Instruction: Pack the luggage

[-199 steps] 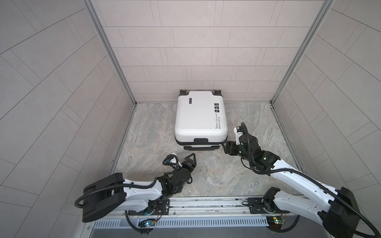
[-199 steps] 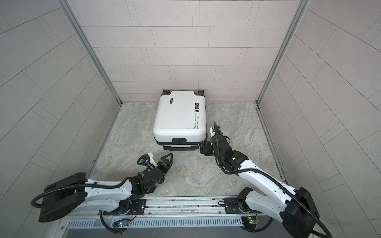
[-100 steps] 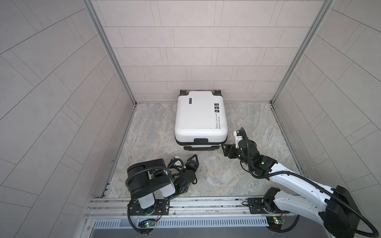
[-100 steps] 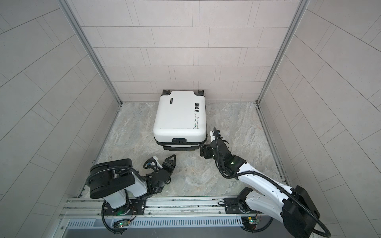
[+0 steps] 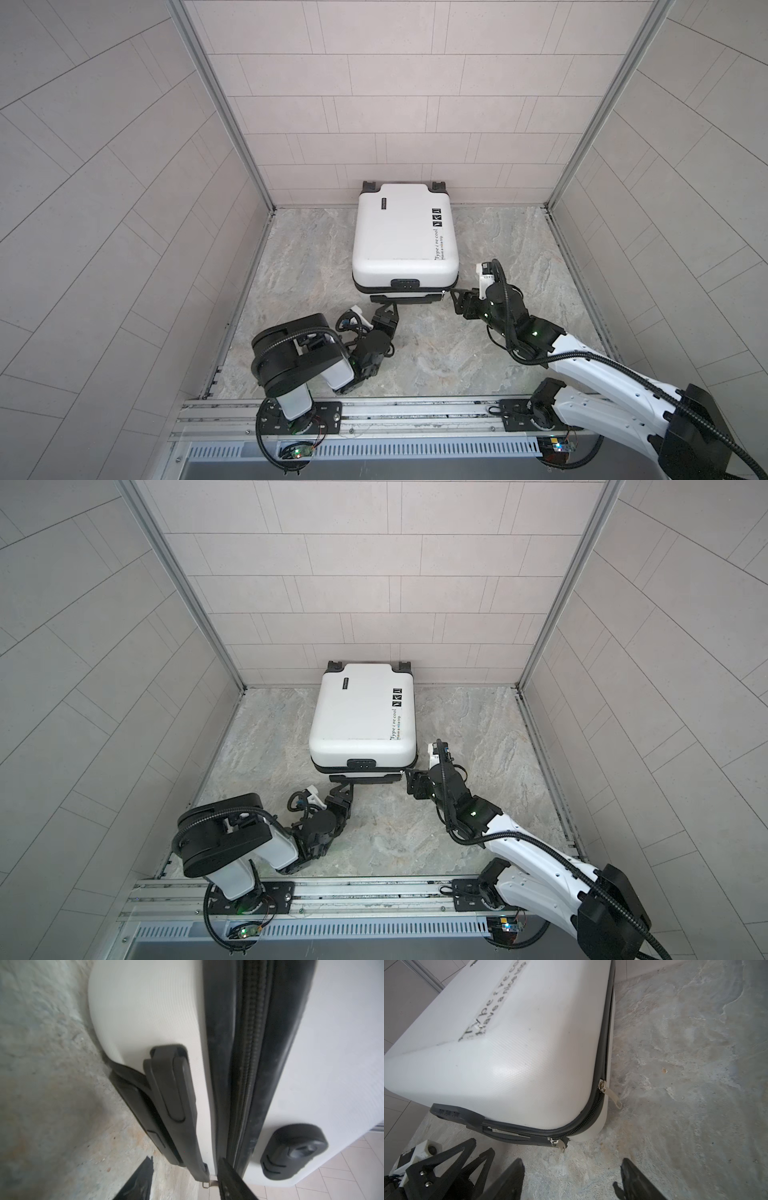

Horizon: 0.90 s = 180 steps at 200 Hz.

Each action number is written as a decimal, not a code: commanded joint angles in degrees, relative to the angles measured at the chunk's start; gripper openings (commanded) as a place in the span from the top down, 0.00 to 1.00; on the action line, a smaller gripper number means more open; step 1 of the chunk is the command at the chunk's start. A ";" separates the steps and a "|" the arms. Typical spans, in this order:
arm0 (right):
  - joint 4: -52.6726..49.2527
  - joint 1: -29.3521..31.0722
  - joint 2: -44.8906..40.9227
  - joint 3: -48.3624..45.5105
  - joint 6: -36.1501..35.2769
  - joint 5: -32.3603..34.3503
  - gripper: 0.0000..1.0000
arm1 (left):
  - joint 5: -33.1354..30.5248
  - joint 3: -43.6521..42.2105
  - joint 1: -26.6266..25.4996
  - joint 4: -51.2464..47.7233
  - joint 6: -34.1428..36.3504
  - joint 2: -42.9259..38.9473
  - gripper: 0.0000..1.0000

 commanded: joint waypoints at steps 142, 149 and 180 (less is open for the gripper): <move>-0.22 0.23 -2.04 -0.11 0.26 0.64 0.31 | 9.75 4.24 5.26 1.40 -2.95 4.68 0.50; -0.13 0.23 -1.95 -0.23 0.25 0.59 0.31 | 9.19 4.40 5.39 1.40 -3.06 5.12 0.50; 1.56 0.39 -0.87 -1.44 0.04 -0.13 0.35 | 8.06 6.62 5.33 1.41 -4.13 7.36 0.52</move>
